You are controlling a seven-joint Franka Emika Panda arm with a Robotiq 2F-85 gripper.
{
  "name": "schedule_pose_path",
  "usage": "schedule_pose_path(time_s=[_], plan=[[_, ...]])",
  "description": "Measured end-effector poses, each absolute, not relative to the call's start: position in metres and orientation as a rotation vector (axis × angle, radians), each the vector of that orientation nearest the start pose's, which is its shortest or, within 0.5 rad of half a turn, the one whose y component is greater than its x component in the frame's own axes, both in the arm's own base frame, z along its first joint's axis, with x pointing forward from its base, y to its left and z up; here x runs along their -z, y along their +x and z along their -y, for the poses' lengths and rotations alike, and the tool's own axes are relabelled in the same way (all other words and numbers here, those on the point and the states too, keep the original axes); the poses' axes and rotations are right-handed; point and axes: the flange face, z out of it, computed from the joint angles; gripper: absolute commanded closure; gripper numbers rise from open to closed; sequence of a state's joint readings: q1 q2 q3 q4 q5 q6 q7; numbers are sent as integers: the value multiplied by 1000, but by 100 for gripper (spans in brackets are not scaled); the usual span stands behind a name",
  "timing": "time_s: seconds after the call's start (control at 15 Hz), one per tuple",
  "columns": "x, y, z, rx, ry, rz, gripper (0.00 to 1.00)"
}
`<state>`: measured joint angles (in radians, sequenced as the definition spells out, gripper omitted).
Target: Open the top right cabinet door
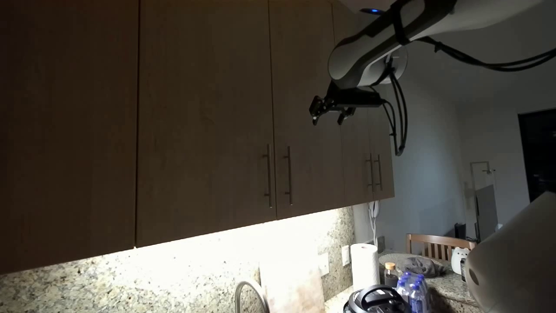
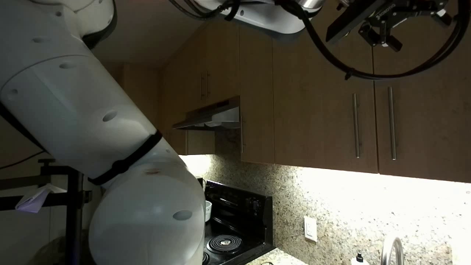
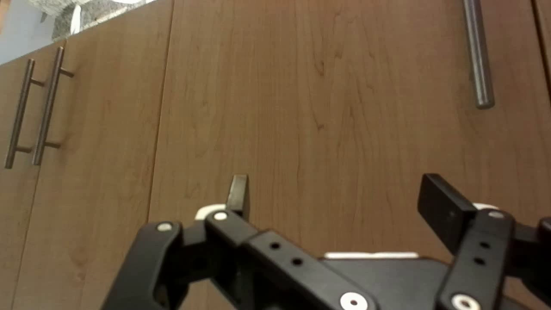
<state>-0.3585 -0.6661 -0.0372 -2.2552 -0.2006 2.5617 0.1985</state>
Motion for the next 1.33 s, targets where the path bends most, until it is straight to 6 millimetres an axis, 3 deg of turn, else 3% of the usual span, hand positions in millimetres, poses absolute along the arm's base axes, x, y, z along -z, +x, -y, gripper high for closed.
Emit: schedule_pose_path(time_s=[0.4,0.73,1.13,1.33], plan=[[-669,370,130,1328,-3005,-853,0],[-641,372,95,1199,-3074,-847,0],[-623,387,45,1275,-3094,-840,0],[-619,395,30,1364,-3068,-842,0]])
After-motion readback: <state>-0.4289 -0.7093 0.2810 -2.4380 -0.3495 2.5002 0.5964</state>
